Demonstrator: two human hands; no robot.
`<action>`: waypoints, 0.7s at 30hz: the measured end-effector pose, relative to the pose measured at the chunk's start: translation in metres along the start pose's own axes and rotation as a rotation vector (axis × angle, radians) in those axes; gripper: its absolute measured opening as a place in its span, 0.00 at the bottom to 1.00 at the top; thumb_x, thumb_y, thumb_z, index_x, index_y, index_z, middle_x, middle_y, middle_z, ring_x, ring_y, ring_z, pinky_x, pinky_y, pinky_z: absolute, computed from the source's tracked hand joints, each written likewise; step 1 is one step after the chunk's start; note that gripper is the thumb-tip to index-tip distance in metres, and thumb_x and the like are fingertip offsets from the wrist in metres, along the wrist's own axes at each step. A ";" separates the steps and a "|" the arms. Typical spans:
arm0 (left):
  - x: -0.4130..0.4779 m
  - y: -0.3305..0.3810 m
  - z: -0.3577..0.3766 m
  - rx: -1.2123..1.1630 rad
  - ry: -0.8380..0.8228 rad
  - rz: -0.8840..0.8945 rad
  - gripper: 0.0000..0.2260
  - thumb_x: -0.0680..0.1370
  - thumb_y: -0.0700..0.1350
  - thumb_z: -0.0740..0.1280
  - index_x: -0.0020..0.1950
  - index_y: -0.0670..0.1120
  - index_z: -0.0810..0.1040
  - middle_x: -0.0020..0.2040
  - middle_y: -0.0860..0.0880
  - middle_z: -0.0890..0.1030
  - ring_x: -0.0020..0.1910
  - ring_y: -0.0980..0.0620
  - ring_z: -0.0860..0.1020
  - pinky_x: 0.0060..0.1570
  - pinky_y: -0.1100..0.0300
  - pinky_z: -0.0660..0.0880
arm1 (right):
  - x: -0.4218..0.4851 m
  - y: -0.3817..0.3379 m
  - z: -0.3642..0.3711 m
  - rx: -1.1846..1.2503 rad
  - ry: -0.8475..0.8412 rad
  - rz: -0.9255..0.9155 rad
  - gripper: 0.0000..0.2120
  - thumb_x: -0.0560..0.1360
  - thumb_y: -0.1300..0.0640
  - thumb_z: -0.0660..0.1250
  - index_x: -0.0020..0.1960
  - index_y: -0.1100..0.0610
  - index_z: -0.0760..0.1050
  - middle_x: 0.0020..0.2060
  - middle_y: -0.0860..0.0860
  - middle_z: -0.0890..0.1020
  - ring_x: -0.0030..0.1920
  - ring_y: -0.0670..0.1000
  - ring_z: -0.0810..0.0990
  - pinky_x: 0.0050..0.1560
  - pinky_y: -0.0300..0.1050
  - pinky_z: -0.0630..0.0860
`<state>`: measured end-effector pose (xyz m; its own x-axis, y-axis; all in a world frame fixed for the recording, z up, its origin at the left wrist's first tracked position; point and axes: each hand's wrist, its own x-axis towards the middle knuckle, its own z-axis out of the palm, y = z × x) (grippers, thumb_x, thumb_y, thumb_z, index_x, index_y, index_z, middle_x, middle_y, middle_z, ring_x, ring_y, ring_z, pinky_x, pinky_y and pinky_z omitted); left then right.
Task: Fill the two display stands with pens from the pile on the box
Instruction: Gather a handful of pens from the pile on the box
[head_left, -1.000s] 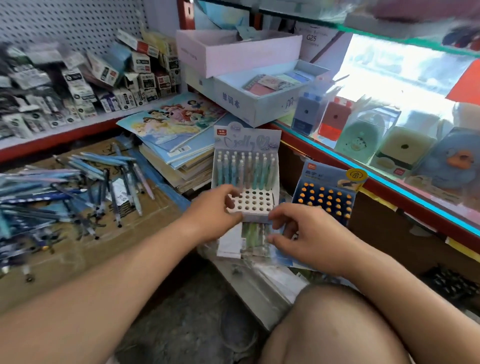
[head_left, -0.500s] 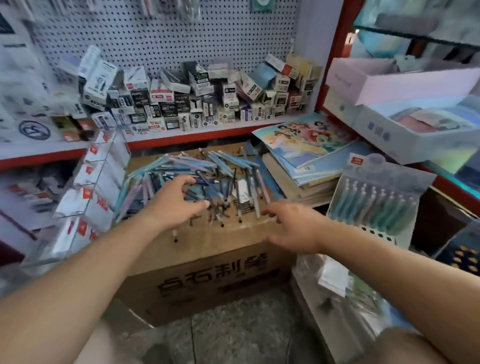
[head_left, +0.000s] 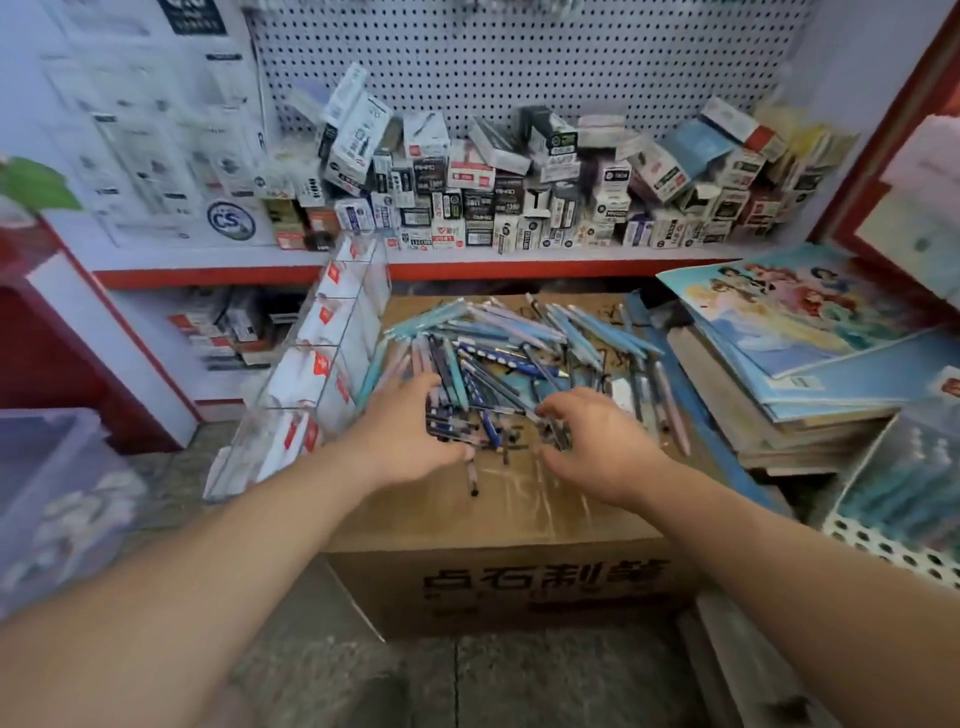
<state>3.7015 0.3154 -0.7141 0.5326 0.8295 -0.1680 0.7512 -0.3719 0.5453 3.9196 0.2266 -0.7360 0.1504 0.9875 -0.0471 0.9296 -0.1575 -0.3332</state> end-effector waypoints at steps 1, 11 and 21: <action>0.002 0.000 0.000 0.004 -0.003 0.002 0.40 0.74 0.54 0.77 0.80 0.48 0.62 0.81 0.48 0.62 0.80 0.48 0.58 0.75 0.56 0.59 | 0.004 0.000 0.001 -0.008 0.014 0.019 0.23 0.78 0.45 0.69 0.70 0.50 0.73 0.62 0.49 0.76 0.63 0.51 0.75 0.62 0.48 0.77; 0.021 -0.006 0.010 0.042 0.009 -0.079 0.39 0.74 0.57 0.75 0.80 0.50 0.61 0.78 0.46 0.61 0.78 0.45 0.62 0.74 0.51 0.63 | 0.030 0.000 0.006 0.043 0.051 0.114 0.19 0.78 0.44 0.69 0.66 0.50 0.75 0.55 0.50 0.77 0.49 0.50 0.79 0.49 0.49 0.80; 0.016 -0.007 0.010 0.035 0.030 -0.084 0.39 0.73 0.52 0.77 0.79 0.50 0.62 0.75 0.47 0.63 0.75 0.46 0.64 0.73 0.50 0.66 | 0.082 -0.053 0.026 0.295 0.006 0.025 0.17 0.77 0.41 0.72 0.58 0.52 0.78 0.42 0.47 0.80 0.41 0.47 0.79 0.40 0.43 0.76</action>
<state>3.7084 0.3270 -0.7284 0.4558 0.8703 -0.1865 0.8059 -0.3146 0.5016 3.8737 0.3164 -0.7470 0.1750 0.9831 -0.0535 0.7878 -0.1724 -0.5913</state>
